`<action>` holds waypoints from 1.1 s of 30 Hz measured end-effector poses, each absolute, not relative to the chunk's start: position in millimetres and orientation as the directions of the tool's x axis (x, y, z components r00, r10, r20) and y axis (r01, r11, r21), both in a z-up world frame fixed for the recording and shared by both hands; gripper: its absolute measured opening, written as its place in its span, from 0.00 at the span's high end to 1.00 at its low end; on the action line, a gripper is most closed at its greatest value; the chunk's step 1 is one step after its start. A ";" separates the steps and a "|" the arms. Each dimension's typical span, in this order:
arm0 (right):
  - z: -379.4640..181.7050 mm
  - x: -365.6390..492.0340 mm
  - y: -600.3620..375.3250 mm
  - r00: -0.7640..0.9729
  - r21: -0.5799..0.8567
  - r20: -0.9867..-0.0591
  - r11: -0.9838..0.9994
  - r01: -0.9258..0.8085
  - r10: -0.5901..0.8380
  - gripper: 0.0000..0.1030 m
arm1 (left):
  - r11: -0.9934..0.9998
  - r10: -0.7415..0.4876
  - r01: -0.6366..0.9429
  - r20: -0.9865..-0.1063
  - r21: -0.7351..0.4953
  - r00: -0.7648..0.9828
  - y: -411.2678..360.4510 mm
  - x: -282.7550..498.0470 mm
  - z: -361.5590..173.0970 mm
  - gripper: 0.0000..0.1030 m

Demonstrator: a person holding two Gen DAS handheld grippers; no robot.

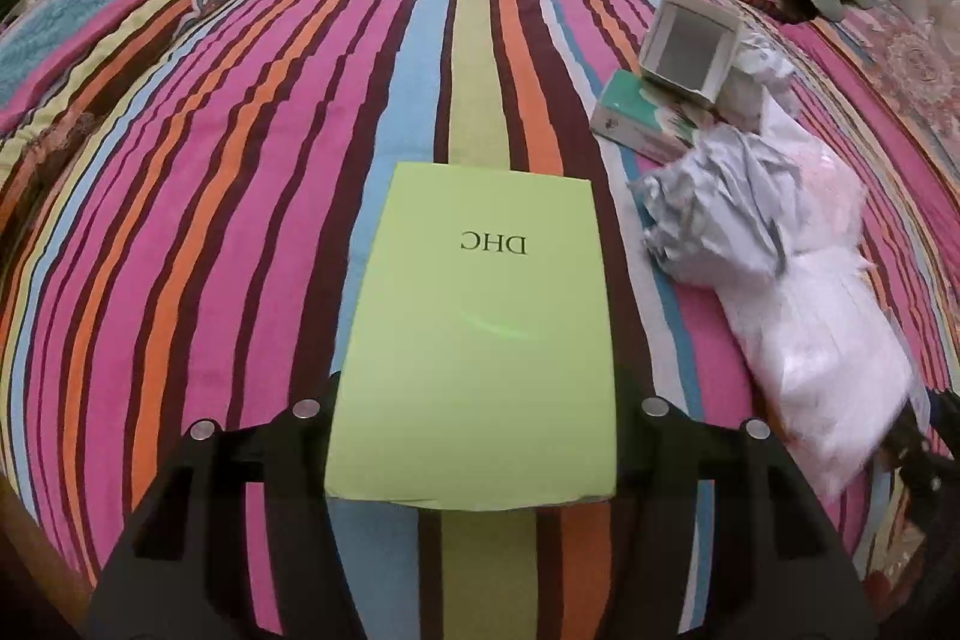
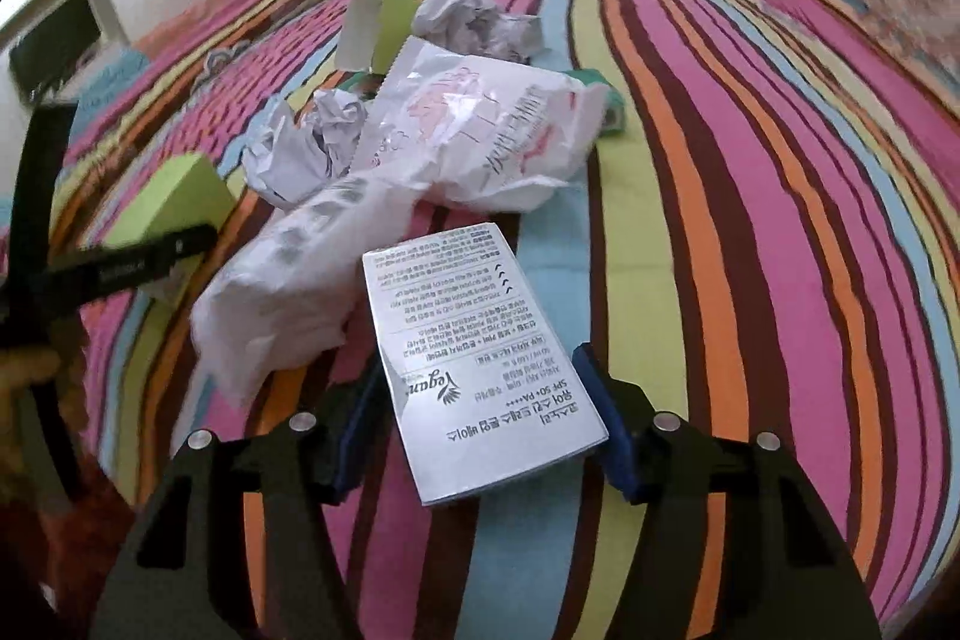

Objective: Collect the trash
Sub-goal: 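Grasp the green DHC box with the left tool while the right tool grasps the white leaflet card, then carry the green box with the left tool while the right tool carries the leaflet to the wastebasket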

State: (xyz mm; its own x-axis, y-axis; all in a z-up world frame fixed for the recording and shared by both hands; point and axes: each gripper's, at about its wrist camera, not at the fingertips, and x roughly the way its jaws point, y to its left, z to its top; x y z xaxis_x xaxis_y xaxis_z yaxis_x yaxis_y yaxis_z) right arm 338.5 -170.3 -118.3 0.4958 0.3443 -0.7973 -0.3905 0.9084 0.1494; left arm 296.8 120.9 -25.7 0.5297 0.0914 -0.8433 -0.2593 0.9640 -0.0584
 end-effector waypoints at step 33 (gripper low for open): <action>-130.6 160.4 -193.5 0.276 0.351 -0.860 0.890 -0.292 0.430 0.45 | 0.989 -0.150 0.047 -0.888 -0.143 0.434 23.3 55.6 -35.4 0.46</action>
